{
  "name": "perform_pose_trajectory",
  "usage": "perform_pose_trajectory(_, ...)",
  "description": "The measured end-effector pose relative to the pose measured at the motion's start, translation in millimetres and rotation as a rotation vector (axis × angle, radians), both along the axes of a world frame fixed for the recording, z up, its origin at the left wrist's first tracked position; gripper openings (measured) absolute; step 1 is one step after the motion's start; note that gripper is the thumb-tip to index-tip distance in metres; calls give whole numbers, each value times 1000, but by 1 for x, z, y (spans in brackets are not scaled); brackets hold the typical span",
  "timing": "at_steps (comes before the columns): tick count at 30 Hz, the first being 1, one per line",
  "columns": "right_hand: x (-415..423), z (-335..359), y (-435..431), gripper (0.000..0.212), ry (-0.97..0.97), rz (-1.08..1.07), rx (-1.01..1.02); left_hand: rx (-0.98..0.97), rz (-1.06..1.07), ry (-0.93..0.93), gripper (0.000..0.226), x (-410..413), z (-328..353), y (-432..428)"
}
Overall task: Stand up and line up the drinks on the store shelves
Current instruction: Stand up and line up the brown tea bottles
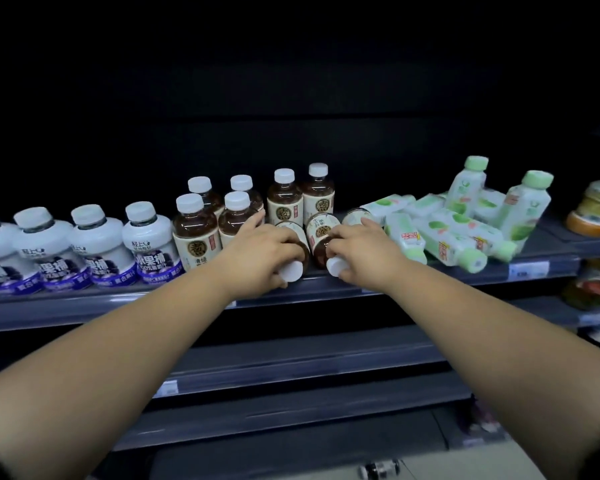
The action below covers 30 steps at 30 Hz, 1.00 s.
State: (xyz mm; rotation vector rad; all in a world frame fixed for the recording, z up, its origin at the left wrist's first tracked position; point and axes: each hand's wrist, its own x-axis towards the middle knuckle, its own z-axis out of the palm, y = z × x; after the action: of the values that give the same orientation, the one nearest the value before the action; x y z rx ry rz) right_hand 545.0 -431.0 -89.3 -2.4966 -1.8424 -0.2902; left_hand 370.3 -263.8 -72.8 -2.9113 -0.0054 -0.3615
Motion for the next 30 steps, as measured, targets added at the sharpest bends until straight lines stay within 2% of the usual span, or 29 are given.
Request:
perform_pose_trajectory(4,12,1,-1,37,-124,128,-16,-44,62,-53,50,6,8,-10)
perform_pose_trajectory(8,22,-3,3,56,-195,183,-98,-143,147,-98,50,7,11,-14)
perform_pose_trajectory(13,31,-8,10,48,-215,315,16,-221,246,-134,50,8,25,-12)
perform_pose_trajectory(15,36,-1,12,46,-60,314,64,-225,268,-119,46,10,35,-9)
perform_pose_trajectory(18,38,20,18,41,285,265,115,-262,294,-84,36,16,52,1)
perform_pose_trajectory(22,39,47,21,40,673,124,246,-328,298,-15,30,28,66,21)
perform_pose_trajectory(25,45,55,26,39,777,12,355,-391,322,47,27,34,68,37)
perform_pose_trajectory(30,46,60,35,44,784,-97,307,-464,335,97,31,41,71,41)
